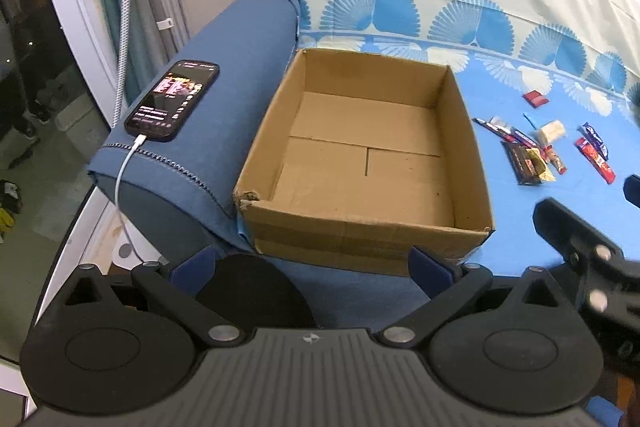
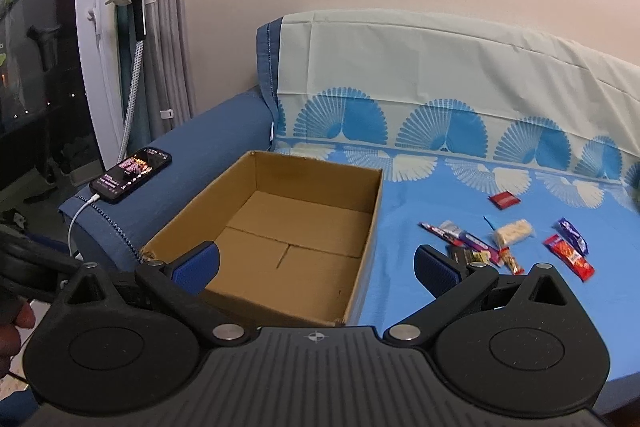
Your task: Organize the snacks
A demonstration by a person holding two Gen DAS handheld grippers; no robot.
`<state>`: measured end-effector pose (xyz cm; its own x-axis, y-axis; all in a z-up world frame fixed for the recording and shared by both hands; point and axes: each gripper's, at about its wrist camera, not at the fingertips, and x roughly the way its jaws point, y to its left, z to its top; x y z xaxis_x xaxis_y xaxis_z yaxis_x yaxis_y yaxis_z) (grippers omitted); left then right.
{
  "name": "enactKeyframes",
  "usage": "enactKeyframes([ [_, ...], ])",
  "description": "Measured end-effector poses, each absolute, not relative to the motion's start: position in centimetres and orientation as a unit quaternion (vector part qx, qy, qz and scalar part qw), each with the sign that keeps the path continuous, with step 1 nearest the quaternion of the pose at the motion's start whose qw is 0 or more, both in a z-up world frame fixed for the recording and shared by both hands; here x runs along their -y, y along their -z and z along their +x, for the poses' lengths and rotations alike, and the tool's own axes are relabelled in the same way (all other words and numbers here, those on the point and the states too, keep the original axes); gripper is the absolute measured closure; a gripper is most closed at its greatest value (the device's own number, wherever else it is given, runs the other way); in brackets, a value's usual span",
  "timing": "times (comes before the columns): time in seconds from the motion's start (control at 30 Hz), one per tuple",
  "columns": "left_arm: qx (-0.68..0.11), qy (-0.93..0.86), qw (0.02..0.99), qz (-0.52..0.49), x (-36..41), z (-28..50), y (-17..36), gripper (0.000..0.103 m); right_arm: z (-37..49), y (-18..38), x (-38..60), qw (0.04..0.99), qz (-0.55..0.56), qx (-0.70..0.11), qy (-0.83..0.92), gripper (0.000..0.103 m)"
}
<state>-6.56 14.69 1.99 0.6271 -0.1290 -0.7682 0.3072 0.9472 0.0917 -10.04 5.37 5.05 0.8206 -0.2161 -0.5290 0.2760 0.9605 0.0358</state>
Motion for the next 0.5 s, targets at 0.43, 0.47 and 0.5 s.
enactKeyframes([
  [0.43, -0.421, 0.118, 0.892, 0.115, -14.6, -6.7, -1.5, 0.0, -10.9, -5.9, -5.0, 0.949, 0.044, -0.288, 0.117, 0.0],
  [0.47, -0.422, 0.117, 0.891, 0.116, -14.5, -6.7, -1.4, 0.0, -10.9, -5.9, -5.0, 0.949, 0.044, -0.289, 0.117, 0.0],
  [0.5, -0.423, 0.117, 0.891, 0.117, -14.4, -6.7, -1.4, 0.0, -10.8, -5.8, -5.0, 0.949, 0.045, -0.289, 0.117, 0.0],
])
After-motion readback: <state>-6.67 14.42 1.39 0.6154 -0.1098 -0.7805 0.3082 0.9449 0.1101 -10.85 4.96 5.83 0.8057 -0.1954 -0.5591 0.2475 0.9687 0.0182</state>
